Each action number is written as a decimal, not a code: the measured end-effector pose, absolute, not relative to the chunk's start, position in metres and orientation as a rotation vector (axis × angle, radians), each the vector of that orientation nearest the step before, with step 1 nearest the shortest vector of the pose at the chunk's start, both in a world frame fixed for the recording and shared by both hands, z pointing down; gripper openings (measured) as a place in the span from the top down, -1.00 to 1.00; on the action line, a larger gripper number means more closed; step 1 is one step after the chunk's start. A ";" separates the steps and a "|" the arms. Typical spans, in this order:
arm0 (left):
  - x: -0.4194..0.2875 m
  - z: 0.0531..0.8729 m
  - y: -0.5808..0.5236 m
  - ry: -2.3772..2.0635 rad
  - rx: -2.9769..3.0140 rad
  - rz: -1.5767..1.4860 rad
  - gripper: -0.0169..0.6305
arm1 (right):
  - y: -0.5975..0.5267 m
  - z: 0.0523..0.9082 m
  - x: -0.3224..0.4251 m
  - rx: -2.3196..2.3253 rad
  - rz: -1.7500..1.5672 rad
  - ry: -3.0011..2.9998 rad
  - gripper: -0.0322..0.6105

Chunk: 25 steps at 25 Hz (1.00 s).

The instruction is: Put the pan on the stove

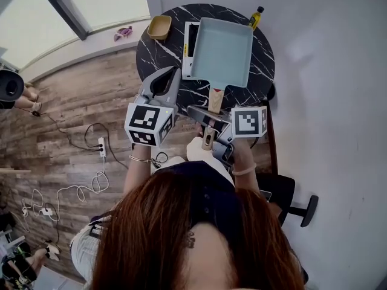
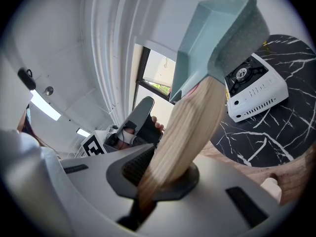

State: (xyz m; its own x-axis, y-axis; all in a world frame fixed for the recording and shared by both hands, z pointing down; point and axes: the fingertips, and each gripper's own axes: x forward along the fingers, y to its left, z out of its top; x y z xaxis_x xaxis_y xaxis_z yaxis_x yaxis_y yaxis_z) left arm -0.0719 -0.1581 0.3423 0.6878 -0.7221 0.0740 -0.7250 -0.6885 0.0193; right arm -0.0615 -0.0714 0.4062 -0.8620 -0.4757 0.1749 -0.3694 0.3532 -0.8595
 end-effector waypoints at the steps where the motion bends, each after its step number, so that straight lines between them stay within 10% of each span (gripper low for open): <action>1: -0.070 0.342 -0.161 -1.222 2.842 0.094 0.91 | -0.074 0.407 -0.060 -0.780 -1.543 2.498 0.83; 25: -0.029 0.351 -0.229 -1.253 2.821 0.138 0.91 | -0.141 0.419 -0.022 -0.723 -1.598 2.489 0.83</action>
State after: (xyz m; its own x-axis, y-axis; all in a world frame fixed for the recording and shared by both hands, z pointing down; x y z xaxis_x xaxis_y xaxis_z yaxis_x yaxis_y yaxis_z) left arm -0.0289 -0.2289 0.3508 0.6671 -0.7379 0.1026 -0.7425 -0.6697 0.0112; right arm -0.0225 -0.1408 0.4194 -0.8828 -0.4380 0.1698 -0.3366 0.3378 -0.8790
